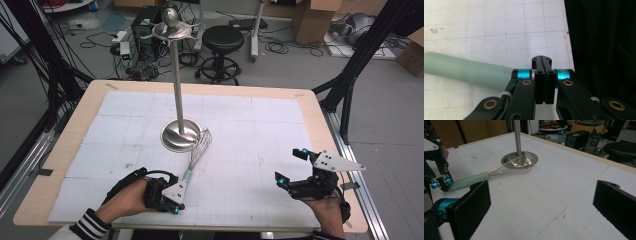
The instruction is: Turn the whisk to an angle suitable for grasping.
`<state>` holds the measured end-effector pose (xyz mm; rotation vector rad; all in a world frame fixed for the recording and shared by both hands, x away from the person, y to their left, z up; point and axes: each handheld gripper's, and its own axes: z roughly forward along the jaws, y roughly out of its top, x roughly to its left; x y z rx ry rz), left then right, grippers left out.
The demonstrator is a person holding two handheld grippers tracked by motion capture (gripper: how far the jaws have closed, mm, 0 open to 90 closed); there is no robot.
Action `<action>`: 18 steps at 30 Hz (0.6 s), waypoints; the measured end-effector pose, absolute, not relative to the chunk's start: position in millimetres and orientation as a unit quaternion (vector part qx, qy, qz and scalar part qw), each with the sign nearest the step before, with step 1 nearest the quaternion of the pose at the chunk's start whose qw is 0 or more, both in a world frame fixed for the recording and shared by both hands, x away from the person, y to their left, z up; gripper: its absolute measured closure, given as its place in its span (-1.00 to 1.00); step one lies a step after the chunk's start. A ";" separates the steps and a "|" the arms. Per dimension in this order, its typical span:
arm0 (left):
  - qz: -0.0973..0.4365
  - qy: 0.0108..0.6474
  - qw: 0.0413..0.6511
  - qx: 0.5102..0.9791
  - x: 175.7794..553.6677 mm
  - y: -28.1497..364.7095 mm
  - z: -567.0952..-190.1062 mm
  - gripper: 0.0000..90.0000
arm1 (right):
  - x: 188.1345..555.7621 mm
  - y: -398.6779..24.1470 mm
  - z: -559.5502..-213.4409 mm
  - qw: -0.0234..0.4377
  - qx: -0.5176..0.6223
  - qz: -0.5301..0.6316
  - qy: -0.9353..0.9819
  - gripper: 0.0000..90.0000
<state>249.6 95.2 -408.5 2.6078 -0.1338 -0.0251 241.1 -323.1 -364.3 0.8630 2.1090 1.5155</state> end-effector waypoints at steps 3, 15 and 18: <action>-0.007 -0.048 0.259 0.965 250.3 98.1 -407.9 0.99 | 240.9 -323.0 -364.2 0.201 0.310 0.543 0.754 -0.99; 0.003 -0.041 0.246 0.969 253.1 105.1 -407.4 0.99 | 241.0 -322.5 -364.2 0.201 0.309 0.542 0.755 -0.99; 0.006 -0.036 0.242 0.970 253.6 107.6 -407.4 0.99 | 240.7 -322.6 -364.0 0.200 0.310 0.542 0.755 -0.99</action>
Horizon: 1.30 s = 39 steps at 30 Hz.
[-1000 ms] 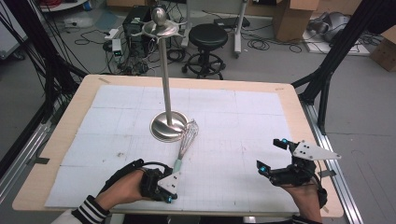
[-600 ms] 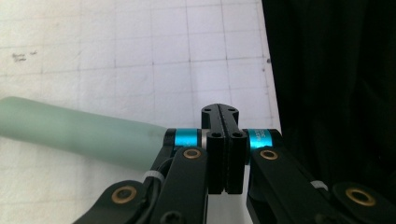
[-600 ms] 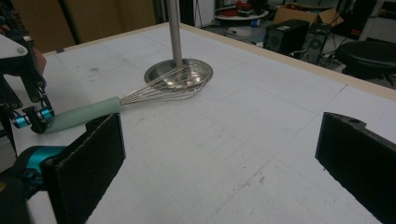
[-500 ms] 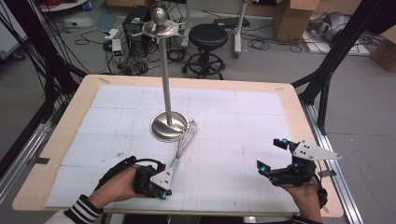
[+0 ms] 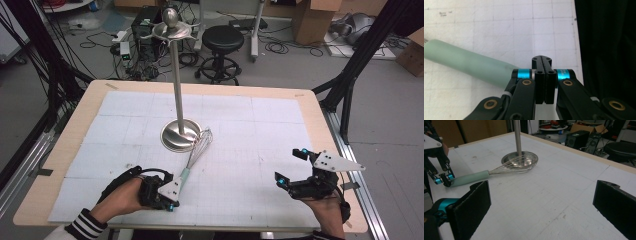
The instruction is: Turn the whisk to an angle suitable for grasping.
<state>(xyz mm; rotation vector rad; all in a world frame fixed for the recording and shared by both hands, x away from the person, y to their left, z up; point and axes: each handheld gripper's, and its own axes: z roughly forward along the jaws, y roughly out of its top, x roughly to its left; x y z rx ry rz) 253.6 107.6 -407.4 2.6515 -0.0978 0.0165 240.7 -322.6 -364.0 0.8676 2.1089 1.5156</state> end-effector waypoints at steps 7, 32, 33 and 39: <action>0.018 -0.016 0.229 0.973 258.0 120.0 -406.6 0.99 | 240.9 -322.9 -364.0 0.202 0.310 0.542 0.754 -0.99; 0.058 0.061 0.201 0.976 284.2 168.0 -405.3 0.99 | 241.5 -322.2 -365.1 0.200 0.310 0.540 0.757 -0.99; 0.059 0.067 0.202 0.975 285.8 170.2 -405.5 0.99 | 241.5 -321.8 -365.3 0.199 0.311 0.540 0.756 -0.99; 0.065 0.086 0.198 0.974 294.2 180.9 -405.8 0.99 | 241.5 -321.9 -365.4 0.199 0.312 0.540 0.756 -0.99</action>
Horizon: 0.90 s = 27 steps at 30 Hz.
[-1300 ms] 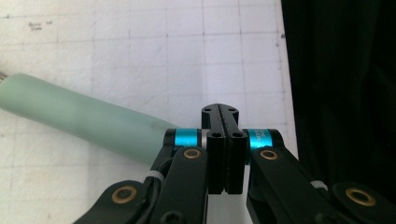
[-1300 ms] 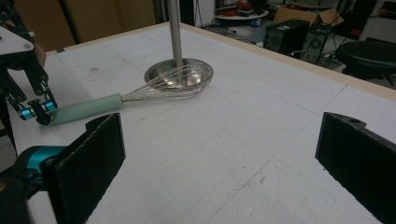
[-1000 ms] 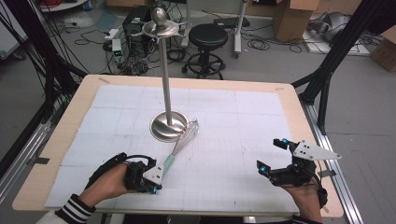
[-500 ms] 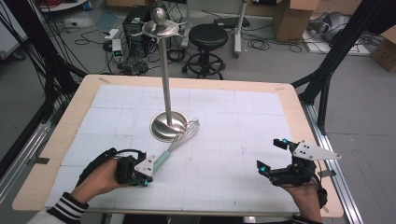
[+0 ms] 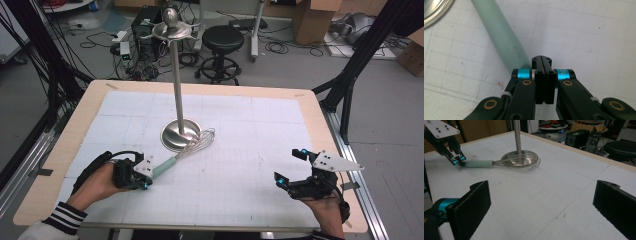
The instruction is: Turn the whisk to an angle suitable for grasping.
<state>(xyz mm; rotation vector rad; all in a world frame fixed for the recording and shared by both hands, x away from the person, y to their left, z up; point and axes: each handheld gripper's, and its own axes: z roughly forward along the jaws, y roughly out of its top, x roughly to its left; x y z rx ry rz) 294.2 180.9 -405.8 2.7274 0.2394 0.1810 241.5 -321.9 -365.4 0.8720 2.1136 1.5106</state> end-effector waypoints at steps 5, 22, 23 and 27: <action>0.068 0.094 0.196 0.974 296.9 185.0 -406.0 0.99 | 241.2 -322.1 -365.0 0.199 0.311 0.541 0.756 -0.99; 0.068 0.131 0.280 0.949 299.5 179.6 -377.7 0.80 | 242.2 -319.1 -364.5 0.197 0.308 0.540 0.758 -0.99; 0.068 0.137 0.287 0.946 300.4 178.8 -376.7 0.79 | 242.3 -319.1 -364.6 0.197 0.308 0.541 0.758 -0.99; 0.082 0.153 0.306 0.936 305.9 176.9 -374.6 0.55 | 241.8 -320.0 -364.2 0.198 0.309 0.541 0.757 -0.99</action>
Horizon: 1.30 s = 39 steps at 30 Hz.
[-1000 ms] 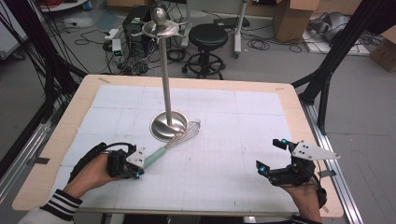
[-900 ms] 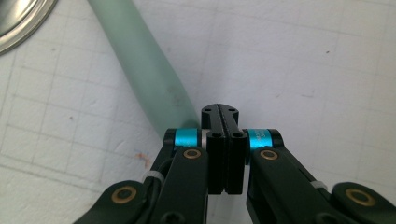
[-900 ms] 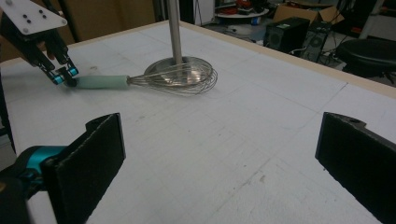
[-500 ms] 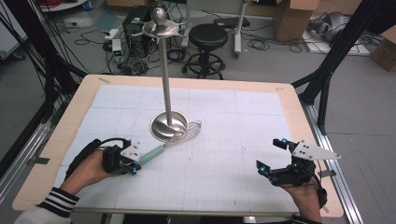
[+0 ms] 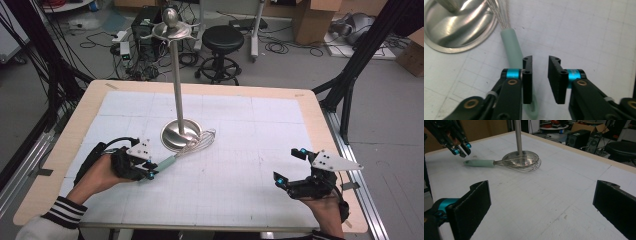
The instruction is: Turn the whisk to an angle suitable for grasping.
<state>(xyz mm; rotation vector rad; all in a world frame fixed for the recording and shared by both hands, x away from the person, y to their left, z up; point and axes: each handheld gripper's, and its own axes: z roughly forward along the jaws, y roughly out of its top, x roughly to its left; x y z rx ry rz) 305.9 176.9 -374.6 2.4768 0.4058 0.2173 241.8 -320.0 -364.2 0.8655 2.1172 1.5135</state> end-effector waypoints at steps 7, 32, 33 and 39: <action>0.111 0.173 0.331 0.921 313.0 173.5 -376.3 0.04 | 241.5 -320.9 -363.3 0.201 0.307 0.542 0.756 -0.99; 0.094 0.233 0.338 0.907 344.3 155.6 -398.7 -0.96 | 241.9 -320.0 -363.7 0.197 0.305 0.542 0.758 -0.99; 0.090 0.234 0.339 0.907 345.5 154.7 -400.4 -0.96 | 241.9 -319.9 -363.7 0.197 0.304 0.542 0.758 -0.99; 0.083 0.235 0.324 0.913 348.5 151.5 -407.3 -0.77 | 241.8 -321.3 -364.0 0.197 0.306 0.543 0.757 -0.99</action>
